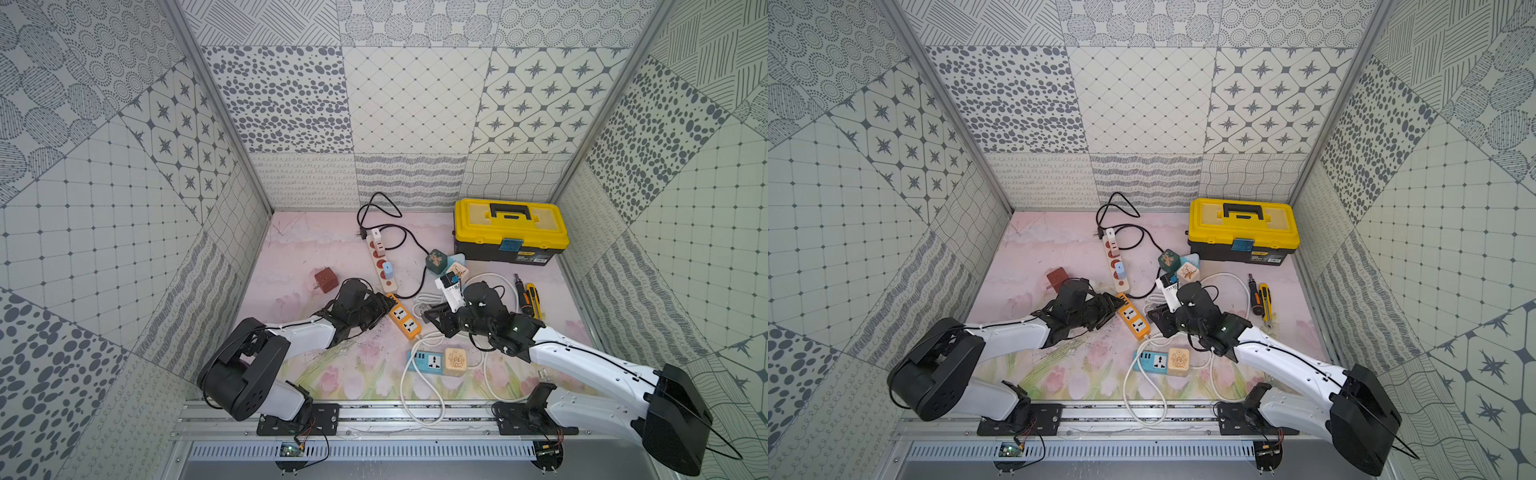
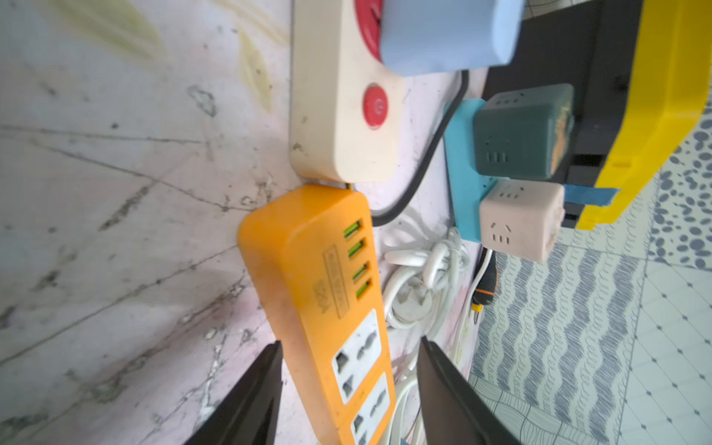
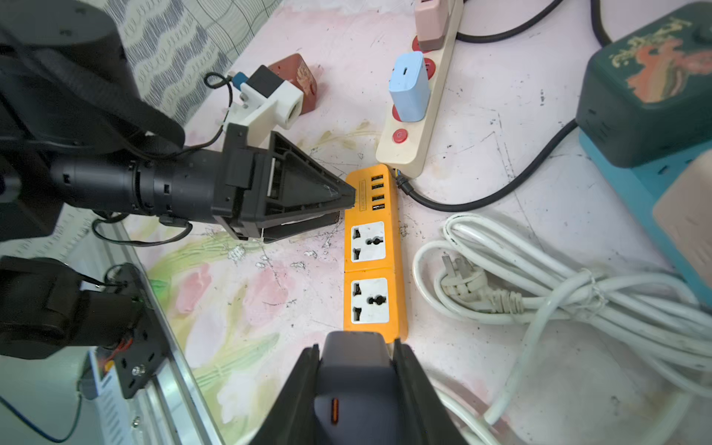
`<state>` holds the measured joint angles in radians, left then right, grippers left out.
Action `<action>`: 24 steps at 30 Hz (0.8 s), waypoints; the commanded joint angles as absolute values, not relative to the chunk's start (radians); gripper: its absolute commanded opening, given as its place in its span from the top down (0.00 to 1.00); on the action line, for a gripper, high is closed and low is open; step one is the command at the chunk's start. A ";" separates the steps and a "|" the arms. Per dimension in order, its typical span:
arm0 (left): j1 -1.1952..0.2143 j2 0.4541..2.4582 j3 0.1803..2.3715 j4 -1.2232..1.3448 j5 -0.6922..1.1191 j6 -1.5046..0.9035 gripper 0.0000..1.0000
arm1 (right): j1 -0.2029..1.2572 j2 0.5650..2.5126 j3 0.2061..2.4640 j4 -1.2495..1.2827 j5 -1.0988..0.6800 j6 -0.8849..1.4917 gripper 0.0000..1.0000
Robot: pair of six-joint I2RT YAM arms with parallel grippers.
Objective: Pull the plug off the socket
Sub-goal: Remove the plug from the socket, then place the plug at the corner of the board.
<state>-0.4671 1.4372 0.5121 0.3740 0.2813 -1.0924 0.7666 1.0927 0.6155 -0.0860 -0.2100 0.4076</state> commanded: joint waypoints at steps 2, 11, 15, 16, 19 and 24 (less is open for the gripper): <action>-0.360 1.325 0.441 0.474 0.456 -0.906 0.39 | 0.720 1.090 0.556 0.209 -0.412 0.586 0.87; -0.200 1.086 0.354 0.484 0.506 -0.894 0.27 | 0.715 1.346 0.560 0.585 -0.498 0.828 0.86; -0.117 0.986 0.377 0.390 0.499 -0.917 0.22 | 0.758 1.472 0.673 0.518 -0.442 0.804 0.86; -0.102 0.959 0.385 0.349 0.478 -0.926 0.21 | 0.772 1.502 0.705 0.491 -0.416 0.790 0.86; -0.075 0.885 0.411 0.242 0.412 -0.932 0.18 | 0.802 1.604 0.794 0.452 -0.379 0.780 0.86; -0.069 0.780 0.459 0.058 0.264 -0.916 0.19 | 0.853 1.786 0.971 0.394 -0.346 0.770 0.85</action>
<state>-0.0845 0.8570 0.4175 0.2665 0.3965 -0.9470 0.8303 1.7214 0.8948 0.4088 -0.3840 0.7780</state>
